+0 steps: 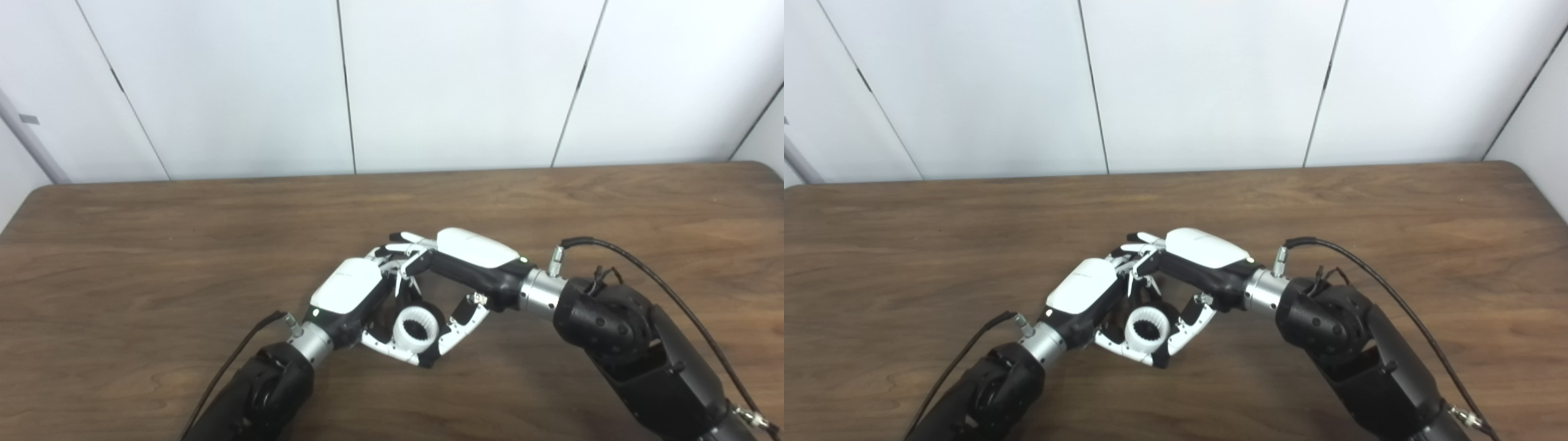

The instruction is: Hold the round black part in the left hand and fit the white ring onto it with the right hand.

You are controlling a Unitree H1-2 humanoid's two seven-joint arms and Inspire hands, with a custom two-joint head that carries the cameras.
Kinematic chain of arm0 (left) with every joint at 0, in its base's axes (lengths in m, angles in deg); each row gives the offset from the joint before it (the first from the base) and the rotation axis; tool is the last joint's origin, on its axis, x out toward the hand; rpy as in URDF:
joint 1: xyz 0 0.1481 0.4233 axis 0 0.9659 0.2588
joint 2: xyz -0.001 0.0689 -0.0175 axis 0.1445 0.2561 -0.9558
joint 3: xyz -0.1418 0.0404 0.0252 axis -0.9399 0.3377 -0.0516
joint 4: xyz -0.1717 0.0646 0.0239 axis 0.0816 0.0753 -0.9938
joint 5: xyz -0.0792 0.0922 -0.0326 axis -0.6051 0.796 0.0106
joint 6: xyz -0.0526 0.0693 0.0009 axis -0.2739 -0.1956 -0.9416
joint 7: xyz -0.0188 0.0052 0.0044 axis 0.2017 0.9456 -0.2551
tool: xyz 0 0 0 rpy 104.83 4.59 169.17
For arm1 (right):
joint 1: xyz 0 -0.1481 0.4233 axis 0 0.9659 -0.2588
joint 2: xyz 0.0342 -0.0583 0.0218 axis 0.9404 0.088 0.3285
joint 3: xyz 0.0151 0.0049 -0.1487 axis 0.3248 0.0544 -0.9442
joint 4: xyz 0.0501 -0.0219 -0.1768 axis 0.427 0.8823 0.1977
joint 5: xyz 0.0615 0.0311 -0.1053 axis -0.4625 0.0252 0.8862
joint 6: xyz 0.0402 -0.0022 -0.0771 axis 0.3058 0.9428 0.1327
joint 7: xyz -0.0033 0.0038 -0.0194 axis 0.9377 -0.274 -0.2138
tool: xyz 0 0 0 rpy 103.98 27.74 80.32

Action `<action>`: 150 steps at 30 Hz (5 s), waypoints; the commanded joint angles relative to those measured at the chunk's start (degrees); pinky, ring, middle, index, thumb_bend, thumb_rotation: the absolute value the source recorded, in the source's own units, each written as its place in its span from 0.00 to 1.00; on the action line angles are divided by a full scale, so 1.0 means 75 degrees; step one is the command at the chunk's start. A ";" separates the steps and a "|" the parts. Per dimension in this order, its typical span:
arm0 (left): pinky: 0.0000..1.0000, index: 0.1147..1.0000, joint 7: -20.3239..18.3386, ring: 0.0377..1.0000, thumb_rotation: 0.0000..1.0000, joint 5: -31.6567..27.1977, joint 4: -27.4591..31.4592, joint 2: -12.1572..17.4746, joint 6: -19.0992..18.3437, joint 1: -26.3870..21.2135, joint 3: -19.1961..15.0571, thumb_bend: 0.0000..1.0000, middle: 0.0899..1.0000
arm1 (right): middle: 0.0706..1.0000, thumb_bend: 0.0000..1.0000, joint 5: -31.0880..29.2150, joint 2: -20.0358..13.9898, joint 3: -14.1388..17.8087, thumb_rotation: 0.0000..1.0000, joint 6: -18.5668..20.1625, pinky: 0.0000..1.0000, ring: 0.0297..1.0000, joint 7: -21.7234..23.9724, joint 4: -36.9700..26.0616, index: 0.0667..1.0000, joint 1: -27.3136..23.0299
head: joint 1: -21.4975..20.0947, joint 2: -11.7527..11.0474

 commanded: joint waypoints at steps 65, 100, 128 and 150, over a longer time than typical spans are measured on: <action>1.00 0.41 -0.0620 0.98 0.05 0.0100 0.0969 0.0194 -0.0135 0.0519 0.0244 0.52 0.83 | 0.92 0.52 0.0085 -0.0299 0.0214 0.13 -0.0286 0.95 1.00 0.0076 -0.0025 0.44 -0.0213 | -0.0034 0.0107; 1.00 0.41 -0.0759 0.98 0.05 0.0052 0.1138 0.0138 -0.0230 0.0590 0.0188 0.52 0.84 | 0.92 0.52 0.0129 -0.0039 0.0085 0.13 -0.0371 0.97 1.00 0.0038 0.0198 0.44 -0.0109 | 0.0014 0.0102; 1.00 0.41 -0.0815 0.98 0.05 0.0025 0.1177 0.0307 -0.0154 0.0673 0.0120 0.52 0.83 | 0.92 0.52 0.0282 -0.0205 0.0431 0.13 -0.0458 0.96 1.00 -0.0156 0.0172 0.44 -0.0036 | -0.0167 0.0040; 1.00 0.41 -0.0809 0.97 0.05 0.0038 0.1148 0.0300 -0.0137 0.0668 0.0109 0.52 0.83 | 0.94 0.52 0.0164 -0.0227 0.0475 0.13 -0.0165 0.98 1.00 0.0019 0.0122 0.44 -0.0012 | -0.0172 0.0022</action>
